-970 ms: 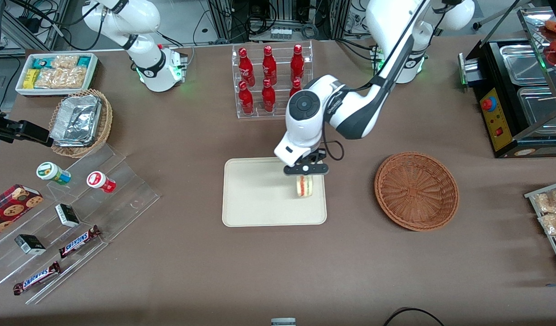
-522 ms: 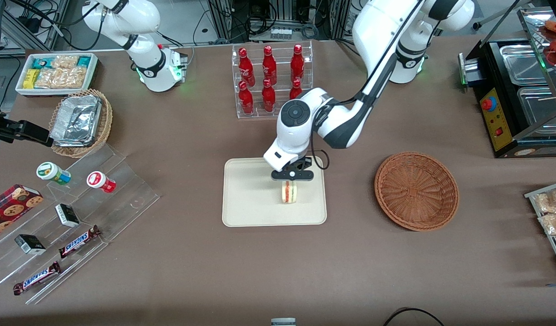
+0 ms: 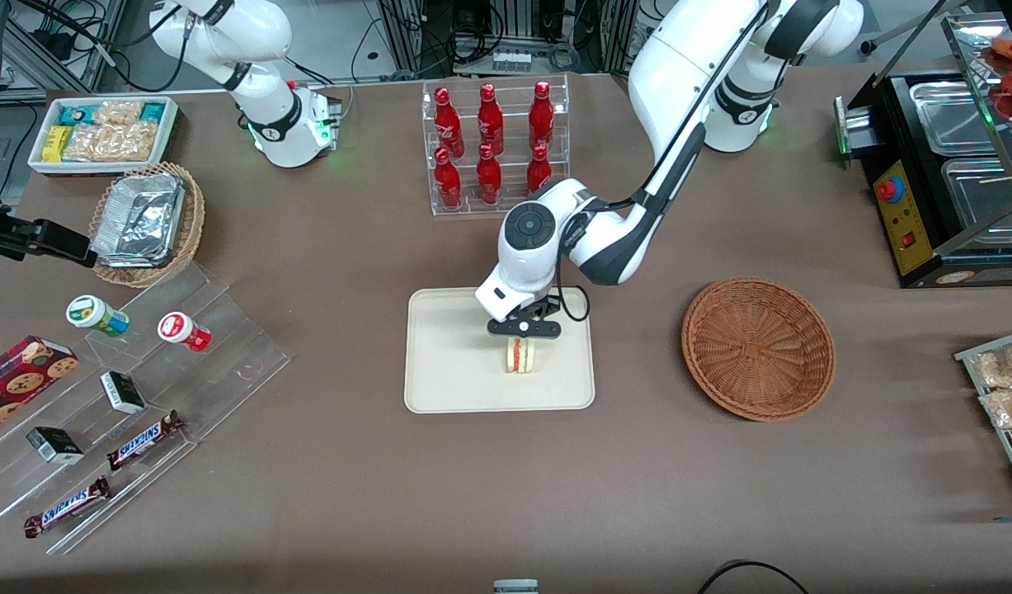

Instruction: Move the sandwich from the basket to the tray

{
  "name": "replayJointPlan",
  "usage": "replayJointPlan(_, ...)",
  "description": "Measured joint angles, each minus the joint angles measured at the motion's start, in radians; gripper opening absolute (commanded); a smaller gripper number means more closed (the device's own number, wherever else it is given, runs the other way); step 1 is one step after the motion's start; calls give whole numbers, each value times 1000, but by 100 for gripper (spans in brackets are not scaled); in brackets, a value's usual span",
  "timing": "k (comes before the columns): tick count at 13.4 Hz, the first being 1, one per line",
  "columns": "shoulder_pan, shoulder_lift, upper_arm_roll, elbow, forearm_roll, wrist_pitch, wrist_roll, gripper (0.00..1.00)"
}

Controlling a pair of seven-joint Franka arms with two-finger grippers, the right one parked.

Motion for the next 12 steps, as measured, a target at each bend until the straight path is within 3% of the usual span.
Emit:
replayJointPlan(1,0,0,0,0,0,0,0,100)
replayJointPlan(12,4,1,3,14,0,-5,0,100)
